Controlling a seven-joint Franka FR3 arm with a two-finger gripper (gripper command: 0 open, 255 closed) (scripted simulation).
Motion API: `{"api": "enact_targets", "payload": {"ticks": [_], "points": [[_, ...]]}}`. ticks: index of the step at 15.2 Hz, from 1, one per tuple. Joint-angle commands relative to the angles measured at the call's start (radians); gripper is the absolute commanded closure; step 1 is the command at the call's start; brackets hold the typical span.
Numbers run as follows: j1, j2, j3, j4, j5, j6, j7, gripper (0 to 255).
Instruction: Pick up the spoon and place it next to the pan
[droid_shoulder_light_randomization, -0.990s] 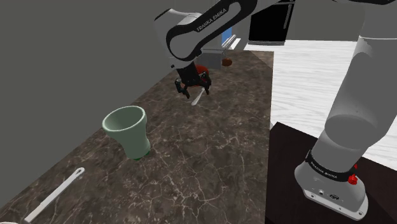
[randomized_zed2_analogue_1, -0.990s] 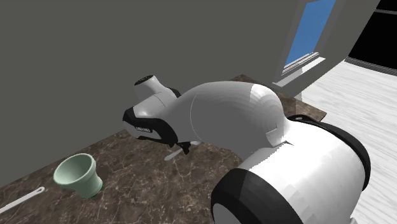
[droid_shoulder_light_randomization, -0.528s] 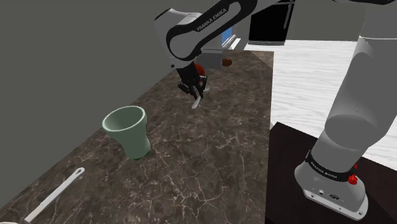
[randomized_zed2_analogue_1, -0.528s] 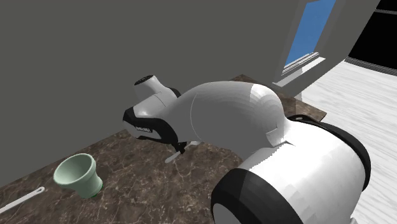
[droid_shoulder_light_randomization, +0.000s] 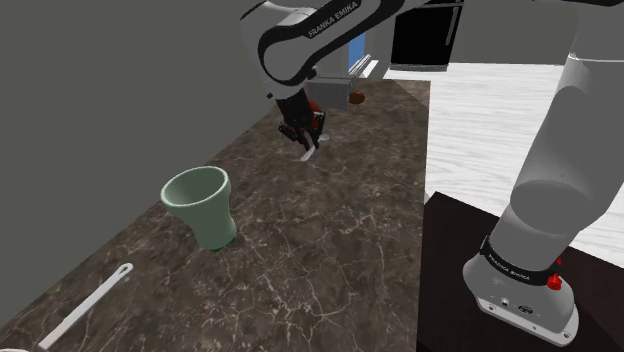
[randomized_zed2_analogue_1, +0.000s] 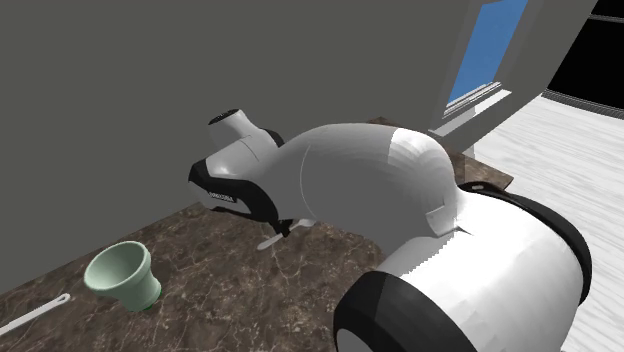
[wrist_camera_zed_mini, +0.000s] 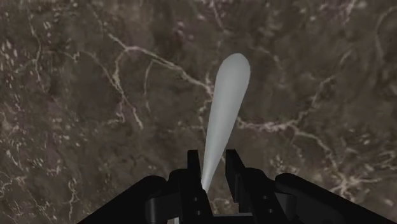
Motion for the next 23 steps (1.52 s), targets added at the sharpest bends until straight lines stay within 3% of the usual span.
{"api": "enact_targets", "payload": {"ticks": [1, 17, 23], "points": [[-0.001, -0.009, 0.001, 0.017, 0.005, -0.025, -0.008, 255], [0.001, -0.045, 0.005, 0.186, 0.027, -0.220, -0.052, 255], [0.070, -0.073, 0.067, 0.156, 0.067, -0.240, 0.073, 255]]}}
